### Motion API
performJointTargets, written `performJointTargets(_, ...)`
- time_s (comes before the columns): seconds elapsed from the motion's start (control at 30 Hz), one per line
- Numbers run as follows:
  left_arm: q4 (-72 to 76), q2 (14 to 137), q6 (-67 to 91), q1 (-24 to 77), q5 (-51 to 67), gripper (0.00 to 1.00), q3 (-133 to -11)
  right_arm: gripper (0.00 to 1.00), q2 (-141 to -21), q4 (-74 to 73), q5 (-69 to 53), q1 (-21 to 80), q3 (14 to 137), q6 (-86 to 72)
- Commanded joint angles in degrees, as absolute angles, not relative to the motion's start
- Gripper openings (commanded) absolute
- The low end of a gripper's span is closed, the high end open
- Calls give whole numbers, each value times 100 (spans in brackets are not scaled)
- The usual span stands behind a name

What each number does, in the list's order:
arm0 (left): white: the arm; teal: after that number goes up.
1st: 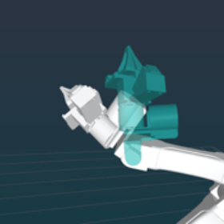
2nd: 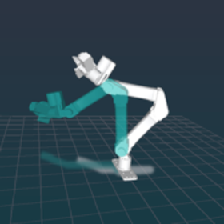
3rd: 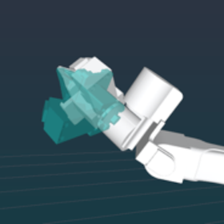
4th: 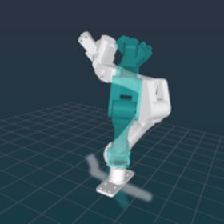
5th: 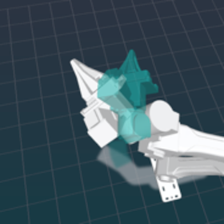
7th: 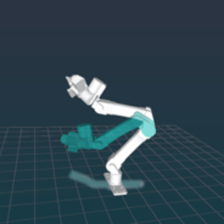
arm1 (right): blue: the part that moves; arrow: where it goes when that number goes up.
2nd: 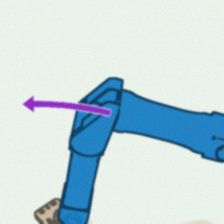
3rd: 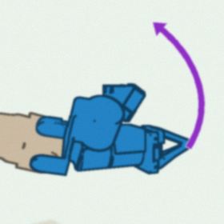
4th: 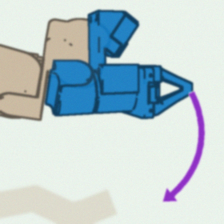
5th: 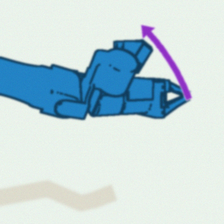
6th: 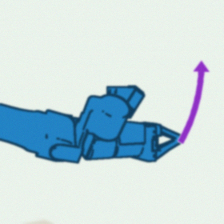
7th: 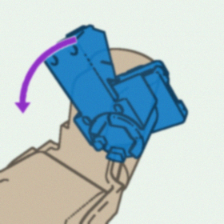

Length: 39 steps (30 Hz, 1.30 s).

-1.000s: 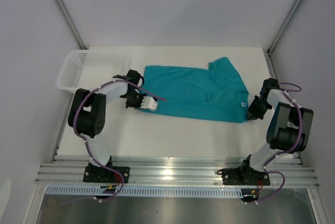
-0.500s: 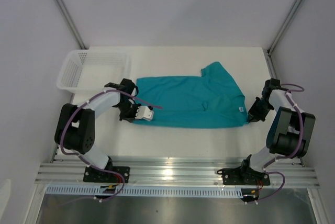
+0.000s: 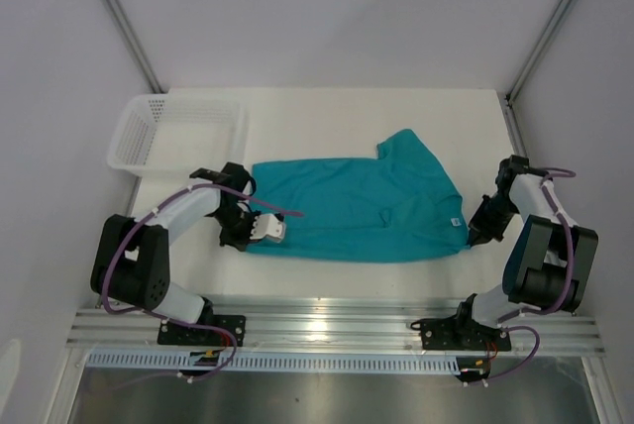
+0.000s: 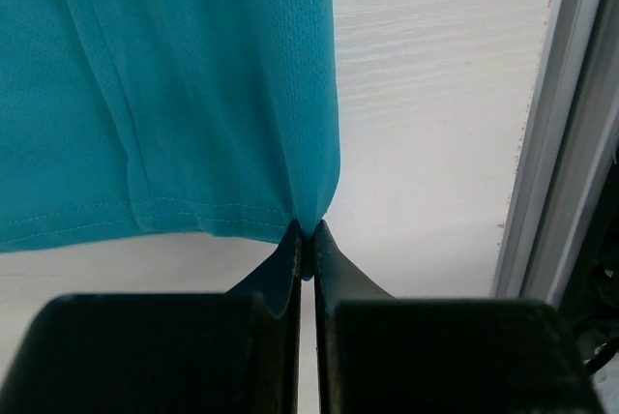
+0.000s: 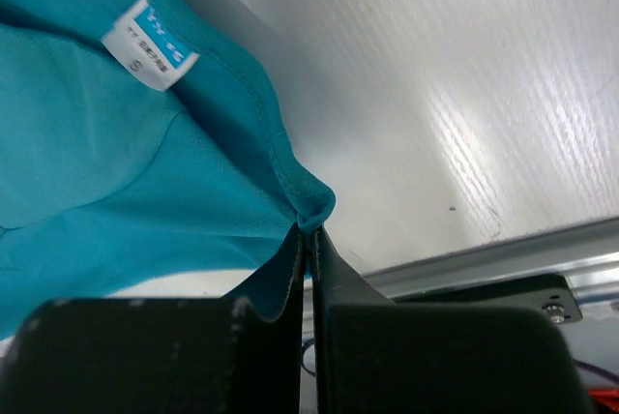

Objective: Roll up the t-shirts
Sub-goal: Fold the tshirt

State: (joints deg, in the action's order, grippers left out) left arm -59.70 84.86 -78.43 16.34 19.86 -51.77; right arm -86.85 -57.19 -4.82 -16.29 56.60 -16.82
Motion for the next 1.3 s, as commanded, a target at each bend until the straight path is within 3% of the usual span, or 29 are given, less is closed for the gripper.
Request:
performJointTargets(0.0, -6091, 8323, -7752, 1687, 2285, 1, -5028, 0, -8403, -6161, -352, -1573, 5476, -1635)
performJointTargets(0.13, -6047, 8341, -7734, 1749, 2312, 1, -4931, 1, -8271, -6196, -247, -1564, 5335, -1731)
performJointTargets(0.2, -6021, 8332, -7761, 1749, 2268, 5, -4843, 6, -8279, -6188, -150, -1564, 5379, -1758)
performJointTargets(0.23, -5968, 8332, -7761, 1749, 2233, 12, -4834, 21, -8305, -6179, -149, -1564, 5370, -1749)
performJointTargets(0.27, -5942, 8332, -7717, 1749, 2172, 34, -4817, 27, -8323, -6170, -176, -1564, 5361, -1749)
performJointTargets(0.3, -5933, 8332, -7717, 1749, 2154, 44, -4834, 32, -8341, -6161, -176, -1564, 5370, -1749)
performJointTargets(0.37, -6072, 8315, -7725, 1740, 2092, 59, -4912, 40, -8332, -6161, -167, -1564, 5414, -1740)
performJointTargets(0.43, -6187, 8306, -7629, 1688, 1969, 65, -5131, 45, -8288, -6152, -123, -1573, 5528, -1740)
performJointTargets(0.67, -6741, 8428, -6648, 1248, 1837, 66, -6415, 48, -8042, -5907, 52, -1547, 6590, -1591)
performJointTargets(0.87, -4837, 8788, -4469, 1335, 1682, 61, -7312, 48, -8594, -4434, 11, -1082, 7785, -1301)
performJointTargets(1.03, -3289, 9614, -3825, 1538, 388, 60, -7584, 48, -10059, -3570, -518, -801, 8682, -1371)
performJointTargets(1.27, -4120, 11617, -2288, 1529, -773, 57, -9798, 45, -12326, -3357, -1019, -291, 10527, -1292)
